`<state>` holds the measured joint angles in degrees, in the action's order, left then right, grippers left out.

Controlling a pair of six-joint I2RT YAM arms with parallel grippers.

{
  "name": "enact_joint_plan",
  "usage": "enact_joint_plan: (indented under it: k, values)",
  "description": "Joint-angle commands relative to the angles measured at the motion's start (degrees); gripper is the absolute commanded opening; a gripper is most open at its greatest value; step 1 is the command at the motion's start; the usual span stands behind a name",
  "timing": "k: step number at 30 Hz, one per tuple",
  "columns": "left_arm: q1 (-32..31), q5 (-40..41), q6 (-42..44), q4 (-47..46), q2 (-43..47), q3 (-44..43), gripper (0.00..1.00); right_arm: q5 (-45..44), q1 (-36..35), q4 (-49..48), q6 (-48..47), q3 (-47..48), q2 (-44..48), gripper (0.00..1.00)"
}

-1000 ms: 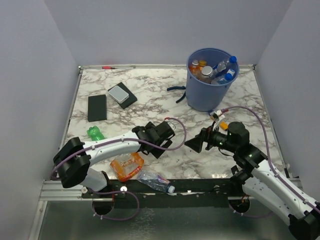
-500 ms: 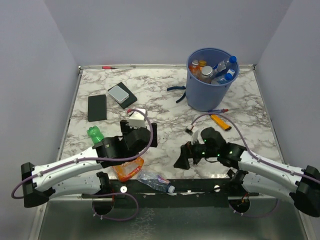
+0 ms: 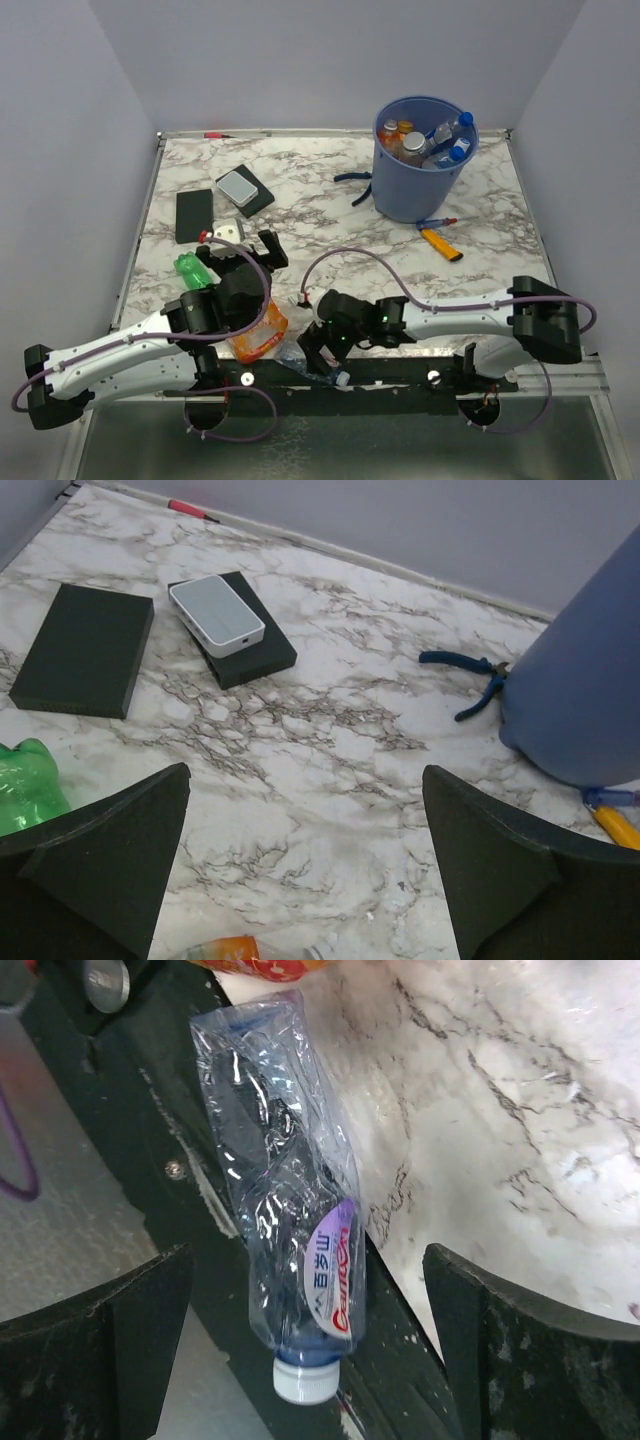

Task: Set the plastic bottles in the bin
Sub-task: Pick up the plastic bottle from the corner of the board.

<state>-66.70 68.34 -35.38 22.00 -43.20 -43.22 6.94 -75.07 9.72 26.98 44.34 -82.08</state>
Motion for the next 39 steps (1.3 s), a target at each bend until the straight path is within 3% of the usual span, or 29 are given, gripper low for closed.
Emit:
enact_joint_plan:
  k: [1,9,15,21,25,29,33,36,39]
  values:
    - [0.25,6.62,2.97,-5.25,4.83,2.69,0.99,-6.61,-3.15,3.35,0.41,3.68,-7.23,0.98]
    - [0.33,5.42,3.57,-5.13,13.79,6.92,0.99,-14.06,-6.5,10.58,0.63,9.81,-16.99,0.88]
    - [0.31,5.74,4.71,-5.3,16.01,7.56,0.99,-20.07,-6.68,13.8,4.15,9.21,-17.9,0.5]
    - [0.3,3.56,11.47,-11.33,12.48,6.64,0.99,-27.48,-6.43,17.62,5.47,9.87,-11.49,0.38]
    - [0.34,-4.22,19.82,-22.46,8.93,5.38,0.99,-32.99,-3.27,22.92,4.0,12.93,-0.52,0.34]
    - [0.4,-12.75,27.29,-35.29,3.86,1.24,0.99,-31.86,7.18,21.35,-1.02,13.69,12.67,0.32]
    - [1.13,-24.61,31.25,-45.58,-2.15,-2.94,0.99,-23.37,18.13,11.83,-3.81,13.23,23.31,0.3]
    - [3.92,-41.35,30.35,-44.77,-6.59,-6.27,0.99,-19.51,18.81,-0.12,-4.43,10.11,28.61,0.3]
    - [8.45,-59.42,23.52,-47.65,-8.89,-5.39,0.99,-17.42,18.82,-12.91,-2.76,4.84,33.25,0.3]
